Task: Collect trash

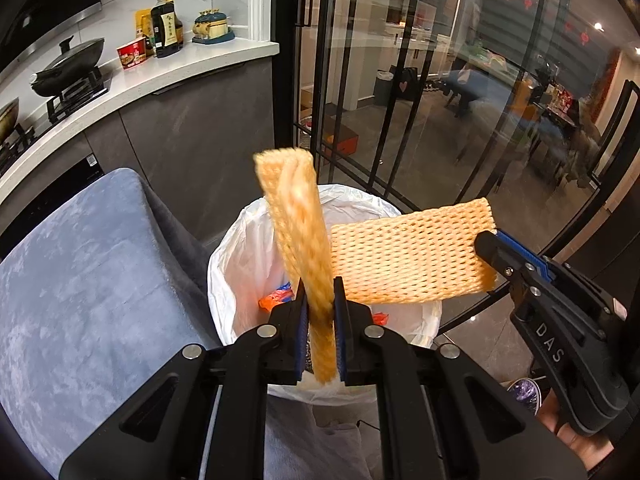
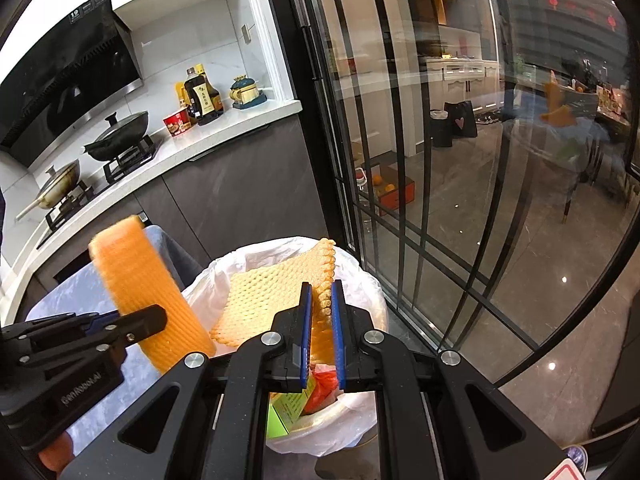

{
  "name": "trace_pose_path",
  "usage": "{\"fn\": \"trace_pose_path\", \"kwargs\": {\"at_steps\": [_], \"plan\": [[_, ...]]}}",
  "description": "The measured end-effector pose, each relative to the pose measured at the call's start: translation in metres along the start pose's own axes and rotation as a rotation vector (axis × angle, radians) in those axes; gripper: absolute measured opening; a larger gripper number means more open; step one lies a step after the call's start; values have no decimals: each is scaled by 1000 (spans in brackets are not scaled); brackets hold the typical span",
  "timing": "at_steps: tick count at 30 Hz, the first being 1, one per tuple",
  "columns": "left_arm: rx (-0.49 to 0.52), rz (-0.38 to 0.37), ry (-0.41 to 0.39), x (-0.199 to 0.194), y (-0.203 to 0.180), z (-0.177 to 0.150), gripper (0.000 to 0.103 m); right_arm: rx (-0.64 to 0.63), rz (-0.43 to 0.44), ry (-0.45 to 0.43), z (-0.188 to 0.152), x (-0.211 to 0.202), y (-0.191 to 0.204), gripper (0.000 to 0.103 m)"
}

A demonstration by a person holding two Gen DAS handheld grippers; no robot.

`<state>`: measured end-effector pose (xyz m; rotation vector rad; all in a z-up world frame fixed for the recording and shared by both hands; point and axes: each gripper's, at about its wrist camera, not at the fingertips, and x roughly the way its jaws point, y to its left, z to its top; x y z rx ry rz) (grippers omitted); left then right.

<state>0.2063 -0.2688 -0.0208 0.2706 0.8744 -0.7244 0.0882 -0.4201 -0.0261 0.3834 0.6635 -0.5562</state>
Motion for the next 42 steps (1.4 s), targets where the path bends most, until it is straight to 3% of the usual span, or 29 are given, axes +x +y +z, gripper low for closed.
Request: {"fn": "trace_pose_path", "kwargs": {"at_steps": [3,4,6,10,13,15,18,28,32,42], "plan": [[-2,-13,10,5,1,1,11,-9,-2,4,2,4,3,10],[-3,-13,11,7,2,1,13,-12,-3,4,3,5,4,11],[-10,-13,6,7,6,1,29,-12,-6,7,3,8,7,13],[-26,-17,-19,2,14,2,33,-12,-8,1,4,9,11,16],[-38,2,-37,-5,20,2,46,-12,0,-8,5,8,15,31],[-45,15,-53,-10,24,1,55,-16,4,-20,6,5,18,35],[-49,44,-69,-18,31,0,58,-21,21,-28,8,1,24,37],[-116,163,-92,-54,63,-21,73,-46,92,-65,2,-44,48,73],[-143,214,-110,-74,72,-35,85,-68,103,-56,-12,-62,58,83],[-175,262,-105,-111,80,-70,93,-129,84,-3,-43,-96,75,84]]}}
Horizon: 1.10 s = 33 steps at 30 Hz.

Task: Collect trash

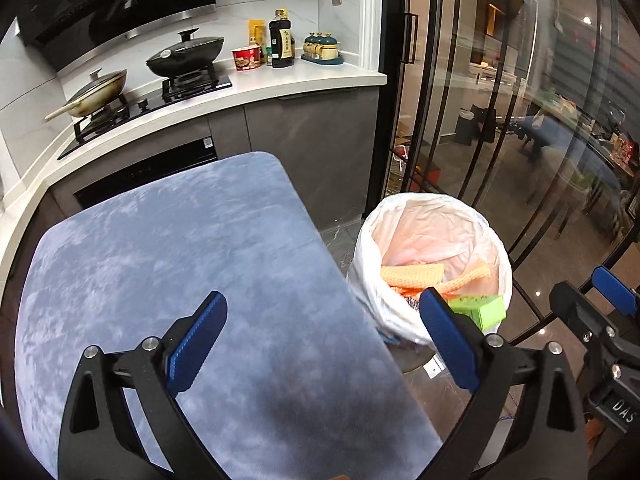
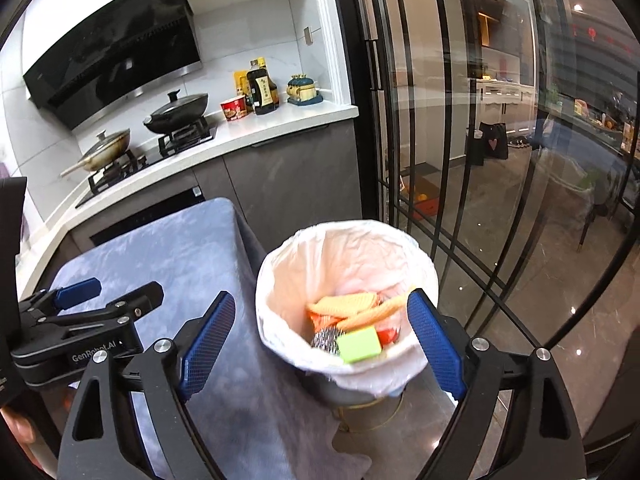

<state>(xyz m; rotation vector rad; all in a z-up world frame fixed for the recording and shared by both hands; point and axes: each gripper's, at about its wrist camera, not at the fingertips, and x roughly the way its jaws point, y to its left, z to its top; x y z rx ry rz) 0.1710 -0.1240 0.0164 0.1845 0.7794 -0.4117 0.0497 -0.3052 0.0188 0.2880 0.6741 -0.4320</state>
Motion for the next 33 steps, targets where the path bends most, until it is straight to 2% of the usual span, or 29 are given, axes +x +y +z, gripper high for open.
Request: {"fn": "trace_pose_path", "kwargs": {"at_steps": [5,9,16,22,33], "plan": [[-6,23,11,-8,4,-15,93,-25,-7,4,-10,-14,6,85],[-1,53,21,-15,4,-28,93,-36,1,19,-21,-21,10,95],[-4,79,23,-23,6,-40,93,-30,7,19,-29,-28,11,96],[-1,91,25,-27,6,-49,93,-55,-23,25,-36,-31,12,96],[13,82,41,-28,0,-57,93,-73,-19,39,-45,-32,14,96]]}}
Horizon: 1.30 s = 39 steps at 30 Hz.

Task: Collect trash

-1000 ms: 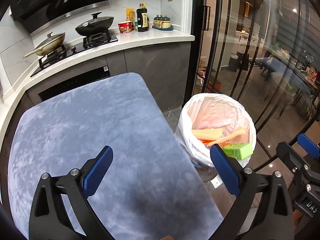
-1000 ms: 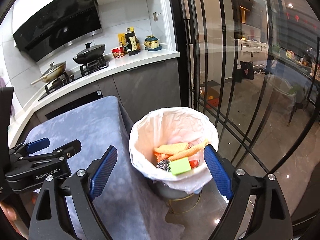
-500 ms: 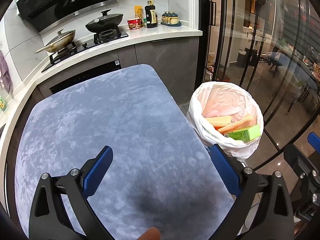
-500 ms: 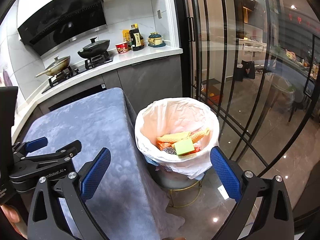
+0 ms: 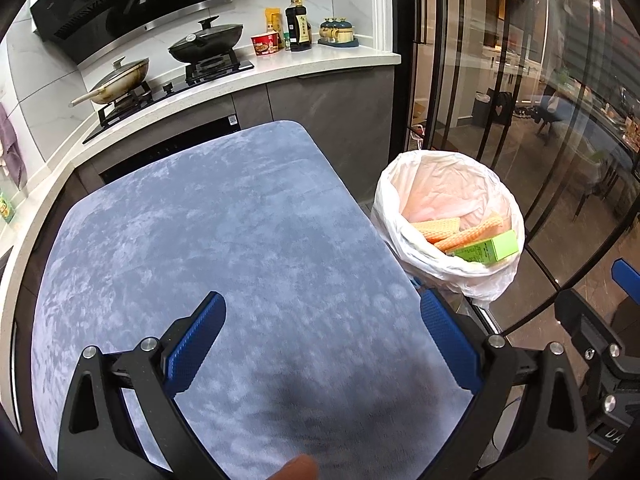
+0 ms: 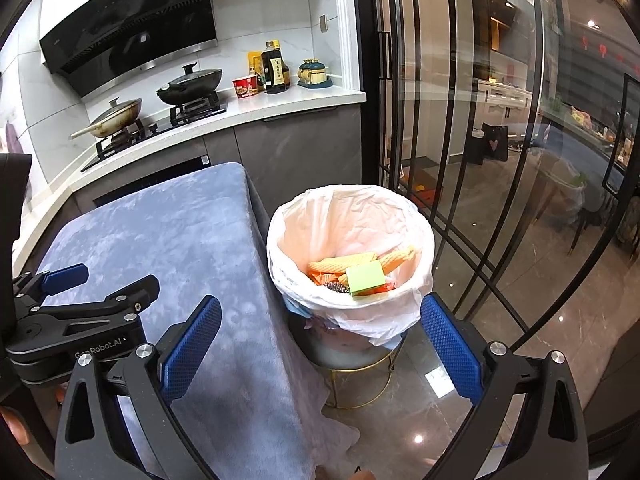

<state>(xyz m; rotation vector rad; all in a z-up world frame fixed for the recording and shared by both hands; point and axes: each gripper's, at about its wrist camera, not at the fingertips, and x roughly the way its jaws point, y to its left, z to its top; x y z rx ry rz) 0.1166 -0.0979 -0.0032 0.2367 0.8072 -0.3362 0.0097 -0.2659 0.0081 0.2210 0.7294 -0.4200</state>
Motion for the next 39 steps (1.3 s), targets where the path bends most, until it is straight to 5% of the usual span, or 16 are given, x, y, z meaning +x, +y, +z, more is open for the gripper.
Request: {"fn": "trace_pose_path", "kwargs": {"at_steps": [39], "plan": [[15,11,29,4,-11,-14,94,-5,-13,35,-12,9,-6,96]]}}
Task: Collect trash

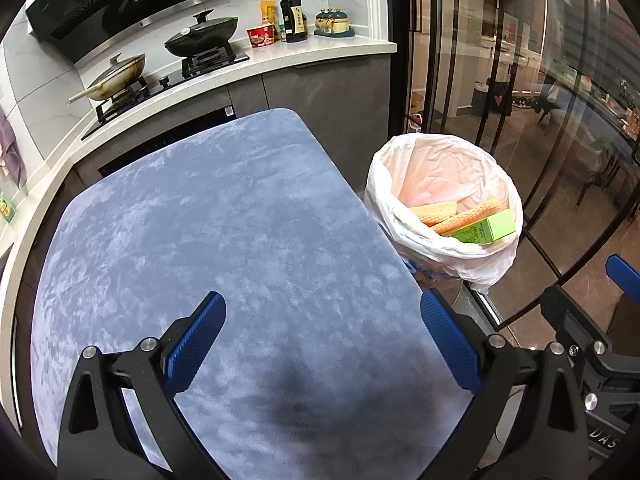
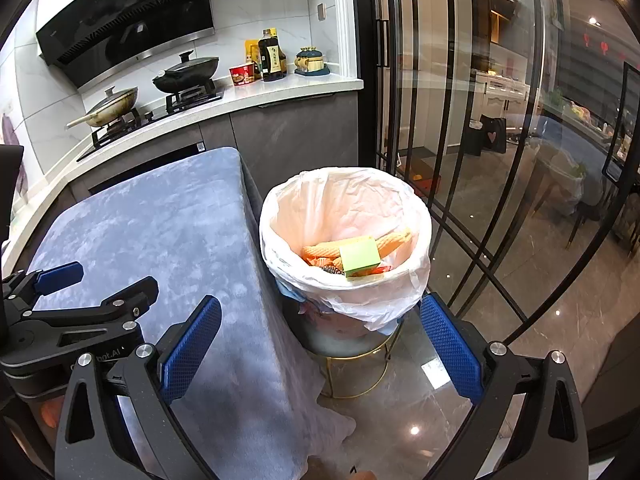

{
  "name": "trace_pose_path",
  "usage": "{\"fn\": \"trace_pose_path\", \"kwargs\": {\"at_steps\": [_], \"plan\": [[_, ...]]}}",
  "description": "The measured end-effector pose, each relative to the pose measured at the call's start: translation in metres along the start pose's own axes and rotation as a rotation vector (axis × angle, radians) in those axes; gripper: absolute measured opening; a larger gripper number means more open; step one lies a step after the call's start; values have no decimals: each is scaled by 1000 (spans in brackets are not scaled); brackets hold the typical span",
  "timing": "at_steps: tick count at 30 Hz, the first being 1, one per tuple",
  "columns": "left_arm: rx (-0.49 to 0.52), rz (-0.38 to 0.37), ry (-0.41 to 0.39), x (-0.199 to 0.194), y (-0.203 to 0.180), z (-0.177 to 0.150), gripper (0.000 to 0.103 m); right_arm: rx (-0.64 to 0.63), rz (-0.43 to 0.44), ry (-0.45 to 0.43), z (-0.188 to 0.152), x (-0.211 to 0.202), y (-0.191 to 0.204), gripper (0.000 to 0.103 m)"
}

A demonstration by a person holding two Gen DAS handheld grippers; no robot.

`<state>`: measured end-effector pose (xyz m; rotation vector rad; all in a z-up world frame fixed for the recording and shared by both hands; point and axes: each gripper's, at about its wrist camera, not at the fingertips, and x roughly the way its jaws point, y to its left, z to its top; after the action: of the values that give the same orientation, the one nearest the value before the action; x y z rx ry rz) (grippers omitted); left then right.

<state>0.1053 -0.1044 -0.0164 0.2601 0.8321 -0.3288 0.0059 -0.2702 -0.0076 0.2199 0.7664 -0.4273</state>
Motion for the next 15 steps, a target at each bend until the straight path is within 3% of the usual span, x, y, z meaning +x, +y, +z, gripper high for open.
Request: {"fn": "trace_pose_path", "kwargs": {"at_steps": [15], "plan": [[-16,18,20,1,9,-5,94,-13,17,8,-4,1,6,96]]}}
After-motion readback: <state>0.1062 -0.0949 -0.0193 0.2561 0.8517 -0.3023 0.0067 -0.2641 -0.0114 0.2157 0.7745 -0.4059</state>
